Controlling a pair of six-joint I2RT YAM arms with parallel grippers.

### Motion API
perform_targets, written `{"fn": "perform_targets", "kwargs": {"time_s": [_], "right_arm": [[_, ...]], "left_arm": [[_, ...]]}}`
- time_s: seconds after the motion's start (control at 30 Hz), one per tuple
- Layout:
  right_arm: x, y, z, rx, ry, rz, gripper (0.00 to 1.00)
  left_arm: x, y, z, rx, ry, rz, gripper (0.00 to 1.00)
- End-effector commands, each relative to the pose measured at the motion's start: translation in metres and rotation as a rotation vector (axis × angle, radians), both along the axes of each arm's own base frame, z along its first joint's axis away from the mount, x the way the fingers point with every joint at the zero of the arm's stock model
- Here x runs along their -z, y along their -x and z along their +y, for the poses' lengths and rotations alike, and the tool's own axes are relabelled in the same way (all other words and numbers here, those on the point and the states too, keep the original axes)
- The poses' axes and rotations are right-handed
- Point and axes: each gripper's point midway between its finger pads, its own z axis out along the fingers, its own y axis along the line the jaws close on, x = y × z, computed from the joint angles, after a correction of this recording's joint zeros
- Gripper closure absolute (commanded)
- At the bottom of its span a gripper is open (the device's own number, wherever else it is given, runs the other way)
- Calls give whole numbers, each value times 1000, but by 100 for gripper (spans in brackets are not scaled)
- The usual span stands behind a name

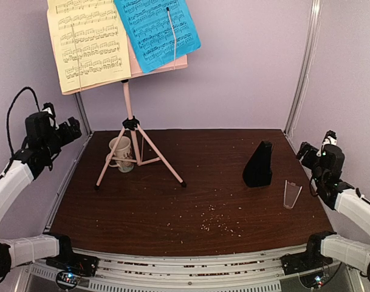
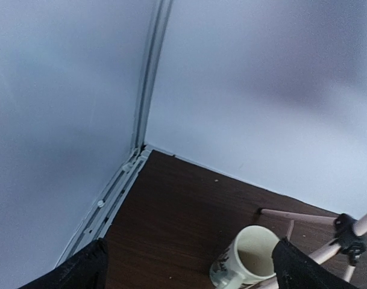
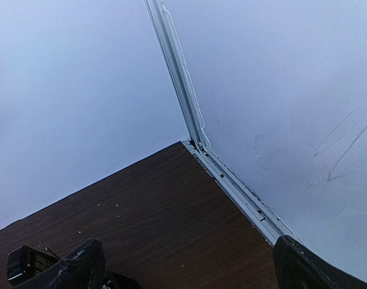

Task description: Pack up the instrument practice props

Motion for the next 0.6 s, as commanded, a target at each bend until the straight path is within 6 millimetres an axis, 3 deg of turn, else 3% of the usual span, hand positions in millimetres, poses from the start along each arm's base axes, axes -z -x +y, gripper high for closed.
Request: {"fn": "perform_targets", "kwargs": {"time_s": [0.0,0.13,0.23,0.4,0.57], "right_arm": [[-25,9,10,-52,-62,-78,0],[-64,7,50,-297,-69,-221,0],[-75,-11,81,-470,-85,-137,0],[-56,-43,123,-691,-188,112,0],[-41,-61,126,-667,-325,161,2]], "left_arm": [[-47,-3,-30,197,-53,7,2],[-50,-4,-23,177,-163,6,2],[-44,5,-15,139,-211,-49,2],[-48,19,-12,123,-288,-165,2],[-50,20,-14,147,-381,-156,2]]}}
